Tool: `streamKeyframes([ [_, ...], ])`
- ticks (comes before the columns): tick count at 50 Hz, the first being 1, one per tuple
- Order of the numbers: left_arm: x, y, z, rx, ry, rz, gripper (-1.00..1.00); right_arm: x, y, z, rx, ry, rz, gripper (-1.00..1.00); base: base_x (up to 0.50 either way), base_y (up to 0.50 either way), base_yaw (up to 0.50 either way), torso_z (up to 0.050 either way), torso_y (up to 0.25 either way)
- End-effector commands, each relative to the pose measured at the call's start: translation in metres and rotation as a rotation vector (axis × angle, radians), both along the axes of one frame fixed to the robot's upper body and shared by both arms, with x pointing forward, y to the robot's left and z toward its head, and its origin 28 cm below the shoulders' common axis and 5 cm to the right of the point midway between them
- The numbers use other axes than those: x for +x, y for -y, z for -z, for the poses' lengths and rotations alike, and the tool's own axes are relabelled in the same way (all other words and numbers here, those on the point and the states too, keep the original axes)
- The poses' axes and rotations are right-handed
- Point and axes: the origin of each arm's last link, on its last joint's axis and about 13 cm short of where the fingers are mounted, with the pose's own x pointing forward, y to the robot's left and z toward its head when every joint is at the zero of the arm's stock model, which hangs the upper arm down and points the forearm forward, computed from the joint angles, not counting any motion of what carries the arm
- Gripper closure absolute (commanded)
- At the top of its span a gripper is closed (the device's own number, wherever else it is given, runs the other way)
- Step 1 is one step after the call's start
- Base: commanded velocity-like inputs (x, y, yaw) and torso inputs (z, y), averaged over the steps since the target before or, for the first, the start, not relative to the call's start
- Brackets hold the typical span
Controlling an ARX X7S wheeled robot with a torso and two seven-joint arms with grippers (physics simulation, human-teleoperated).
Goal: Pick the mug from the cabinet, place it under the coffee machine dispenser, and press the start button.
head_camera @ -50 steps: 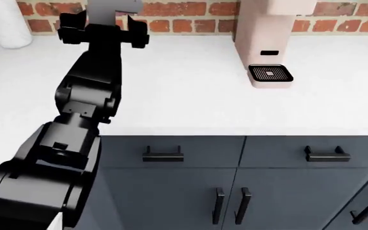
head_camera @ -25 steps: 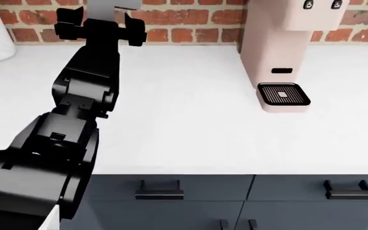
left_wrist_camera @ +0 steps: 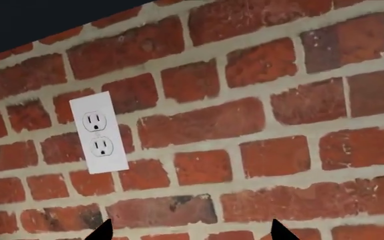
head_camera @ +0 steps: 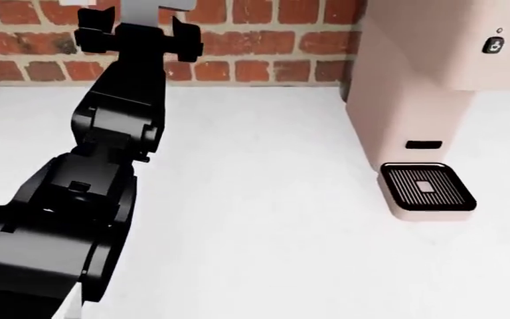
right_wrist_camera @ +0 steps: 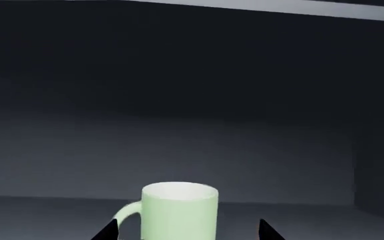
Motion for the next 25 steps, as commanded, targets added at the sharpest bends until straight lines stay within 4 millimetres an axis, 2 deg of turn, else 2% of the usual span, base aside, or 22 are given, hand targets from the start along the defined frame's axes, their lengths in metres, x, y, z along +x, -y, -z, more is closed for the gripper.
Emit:
streamKeyframes([
  [1,0.0,0.0,-0.002,0.0,0.003,-0.002,-1.0,0.002,0.001,0.003,0.007,-0.014,-0.001,-1.0,0.5,0.0,0.0,0.0,0.0],
  [13,0.0,0.0,-0.006,-0.007,0.007,-0.003,-1.0,0.006,0.003,0.011,0.078,-0.058,-0.04,-1.0,0.5,0.0,0.0,0.0,0.001],
  [21,0.0,0.0,-0.009,-0.012,0.021,-0.004,-1.0,0.023,-0.001,0.03,0.173,-0.149,-0.138,-1.0,0.02,0.0,0.0,0.0,0.001],
  [22,0.0,0.0,-0.01,-0.013,0.023,-0.005,-1.0,0.024,0.0,0.031,0.179,-0.139,-0.135,1.0,0.0,0.0,0.0,0.0,0.0],
  [25,0.0,0.001,-0.01,-0.015,0.027,-0.005,-1.0,0.022,-0.001,0.031,0.162,-0.108,-0.141,1.0,0.0,0.0,0.0,0.0,0.0],
])
